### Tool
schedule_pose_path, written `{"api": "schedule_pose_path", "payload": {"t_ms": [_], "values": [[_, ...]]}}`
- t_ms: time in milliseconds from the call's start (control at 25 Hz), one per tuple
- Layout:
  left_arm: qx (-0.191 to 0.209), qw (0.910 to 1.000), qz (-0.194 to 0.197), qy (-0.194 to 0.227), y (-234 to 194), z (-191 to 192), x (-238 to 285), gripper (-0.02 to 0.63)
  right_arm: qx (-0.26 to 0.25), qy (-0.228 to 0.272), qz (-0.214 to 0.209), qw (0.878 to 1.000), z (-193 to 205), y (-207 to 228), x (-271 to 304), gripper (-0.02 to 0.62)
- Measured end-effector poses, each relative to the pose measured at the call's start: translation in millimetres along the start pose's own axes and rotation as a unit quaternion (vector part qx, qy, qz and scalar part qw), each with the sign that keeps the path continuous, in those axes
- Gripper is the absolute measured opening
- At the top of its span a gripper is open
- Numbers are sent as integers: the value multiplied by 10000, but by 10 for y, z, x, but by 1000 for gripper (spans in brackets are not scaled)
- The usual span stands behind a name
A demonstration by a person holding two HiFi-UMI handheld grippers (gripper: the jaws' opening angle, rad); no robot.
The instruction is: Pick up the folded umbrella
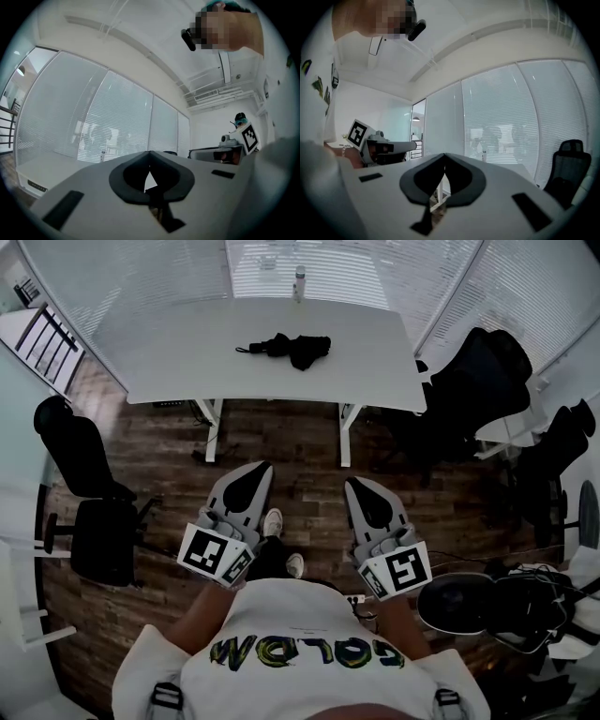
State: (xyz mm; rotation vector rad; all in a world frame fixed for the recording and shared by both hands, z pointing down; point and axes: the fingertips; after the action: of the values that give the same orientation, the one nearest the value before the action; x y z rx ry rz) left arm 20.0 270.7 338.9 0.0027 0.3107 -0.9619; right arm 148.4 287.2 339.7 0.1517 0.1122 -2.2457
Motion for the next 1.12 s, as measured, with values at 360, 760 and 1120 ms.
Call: {"api": "schedule_pose_path", "payload": {"t_ms": [360,760,1120], "values": [[27,9999,-140,73,-536,-1,275,11,-61,-34,-41,10000,106,198,537,11],[-118,9999,3,51,-1225,126,801,11,-163,-58,-39,9998,264,447,1442,11],[-127,9997,123,165,-1971,62,1198,11,-329,13,-9,9995,298,593,2304,11]]}}
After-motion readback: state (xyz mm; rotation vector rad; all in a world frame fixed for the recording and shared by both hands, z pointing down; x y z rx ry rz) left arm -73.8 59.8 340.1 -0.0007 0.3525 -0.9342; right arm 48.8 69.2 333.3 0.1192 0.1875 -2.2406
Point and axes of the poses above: the fingertips, and each gripper's own axes: x forward along the fingers, y to its right, z out of its underside, and after that the axes turned 11 degrees about y, right-handed
